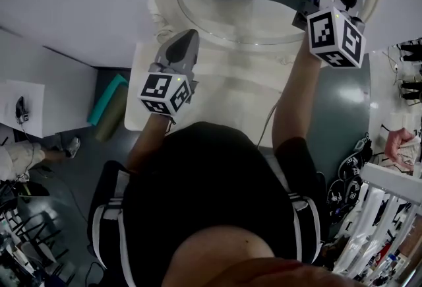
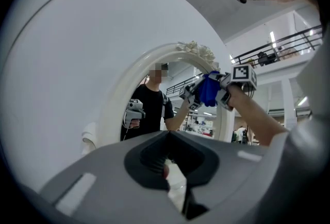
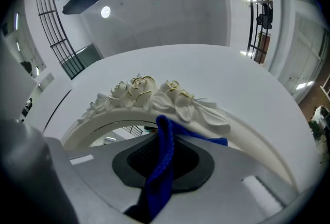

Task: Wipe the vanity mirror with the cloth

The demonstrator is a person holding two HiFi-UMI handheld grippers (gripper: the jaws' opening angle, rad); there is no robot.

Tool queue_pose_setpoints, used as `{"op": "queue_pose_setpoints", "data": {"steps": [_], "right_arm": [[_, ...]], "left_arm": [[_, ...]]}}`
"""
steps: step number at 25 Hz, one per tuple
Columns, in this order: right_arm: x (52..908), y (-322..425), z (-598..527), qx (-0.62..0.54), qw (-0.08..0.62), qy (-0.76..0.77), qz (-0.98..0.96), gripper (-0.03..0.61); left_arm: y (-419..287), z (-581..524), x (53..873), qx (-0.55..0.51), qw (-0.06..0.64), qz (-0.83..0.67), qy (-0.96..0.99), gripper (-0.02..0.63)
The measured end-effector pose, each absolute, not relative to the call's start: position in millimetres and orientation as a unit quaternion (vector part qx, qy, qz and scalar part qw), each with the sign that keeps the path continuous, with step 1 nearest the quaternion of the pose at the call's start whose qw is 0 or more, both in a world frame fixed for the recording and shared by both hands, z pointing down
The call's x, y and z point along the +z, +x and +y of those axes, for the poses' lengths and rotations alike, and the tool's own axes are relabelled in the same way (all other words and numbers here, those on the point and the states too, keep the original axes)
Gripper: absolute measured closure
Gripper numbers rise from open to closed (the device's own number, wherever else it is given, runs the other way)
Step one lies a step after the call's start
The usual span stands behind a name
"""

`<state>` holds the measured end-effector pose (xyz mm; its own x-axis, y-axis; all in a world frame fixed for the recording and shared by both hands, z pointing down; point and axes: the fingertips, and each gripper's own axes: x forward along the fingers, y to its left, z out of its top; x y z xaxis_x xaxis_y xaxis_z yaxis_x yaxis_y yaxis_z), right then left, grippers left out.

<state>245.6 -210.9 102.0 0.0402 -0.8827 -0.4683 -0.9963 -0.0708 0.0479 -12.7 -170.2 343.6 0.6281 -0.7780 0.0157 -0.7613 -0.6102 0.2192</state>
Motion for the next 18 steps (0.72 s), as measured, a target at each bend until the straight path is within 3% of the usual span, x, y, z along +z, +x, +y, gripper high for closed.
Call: {"op": "queue_pose_setpoints", "data": {"steps": [18], "right_arm": [[75.3,159.6,-226.3,0.275,0.076,-0.678,0.678,0.532]], "left_arm": [[-34.7,-170.9,346.9,-0.033,0.11,-0.446,0.888,0.603]]}}
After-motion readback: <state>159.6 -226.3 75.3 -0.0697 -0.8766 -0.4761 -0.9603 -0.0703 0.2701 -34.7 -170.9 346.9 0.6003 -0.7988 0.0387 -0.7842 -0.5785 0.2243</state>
